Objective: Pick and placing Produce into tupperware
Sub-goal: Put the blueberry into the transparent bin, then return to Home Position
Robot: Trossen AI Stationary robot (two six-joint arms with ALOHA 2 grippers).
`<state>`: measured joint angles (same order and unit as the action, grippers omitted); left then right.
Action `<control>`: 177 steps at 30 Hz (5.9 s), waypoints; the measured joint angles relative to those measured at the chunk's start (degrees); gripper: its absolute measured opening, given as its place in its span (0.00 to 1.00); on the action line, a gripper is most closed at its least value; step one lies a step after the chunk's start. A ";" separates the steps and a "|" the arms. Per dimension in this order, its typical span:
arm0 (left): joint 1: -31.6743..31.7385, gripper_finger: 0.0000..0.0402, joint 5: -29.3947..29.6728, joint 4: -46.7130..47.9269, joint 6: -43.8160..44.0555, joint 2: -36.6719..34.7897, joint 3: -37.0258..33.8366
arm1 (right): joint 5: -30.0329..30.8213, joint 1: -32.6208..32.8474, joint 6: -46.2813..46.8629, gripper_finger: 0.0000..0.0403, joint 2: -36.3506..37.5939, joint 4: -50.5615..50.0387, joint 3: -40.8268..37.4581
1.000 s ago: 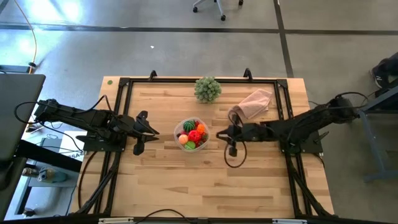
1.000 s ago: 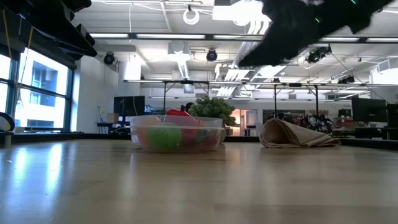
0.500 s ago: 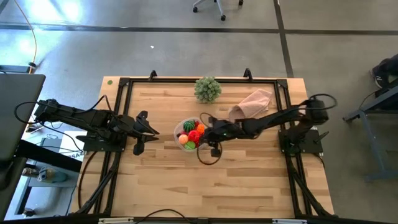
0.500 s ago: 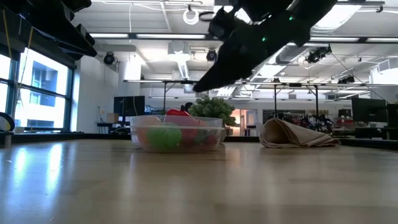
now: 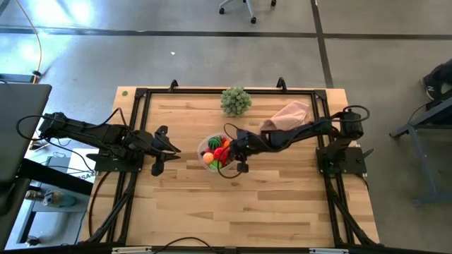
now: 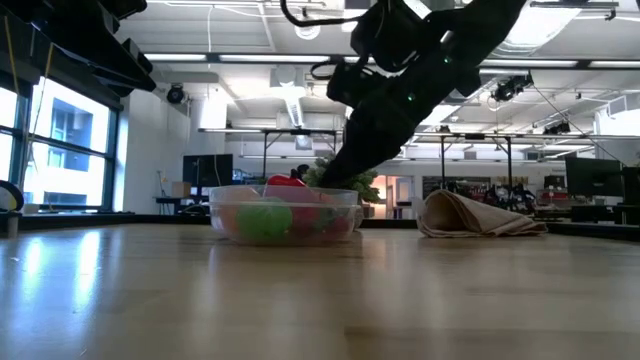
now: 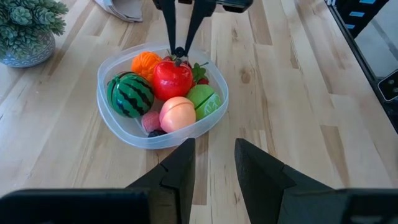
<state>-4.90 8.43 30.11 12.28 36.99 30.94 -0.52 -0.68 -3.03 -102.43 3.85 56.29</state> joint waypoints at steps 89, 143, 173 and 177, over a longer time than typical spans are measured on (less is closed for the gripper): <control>0.00 0.25 0.00 0.00 0.00 0.00 0.00 | 6.02 -2.33 10.12 0.00 102.09 -13.18 -36.96; 0.00 0.25 0.01 0.00 0.01 0.00 0.00 | 4.13 -2.31 14.60 0.00 102.14 -8.58 -53.57; 0.04 0.25 8.07 -0.32 -14.03 0.00 0.07 | 4.15 -2.31 14.58 0.00 102.14 -8.76 -53.53; 0.02 0.25 8.09 -2.99 -12.01 0.02 0.07 | 4.15 -2.31 14.58 0.00 102.14 -8.76 -53.53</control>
<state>-4.89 16.52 27.12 0.26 37.01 31.00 3.64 -2.98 11.55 -0.30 -4.91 2.76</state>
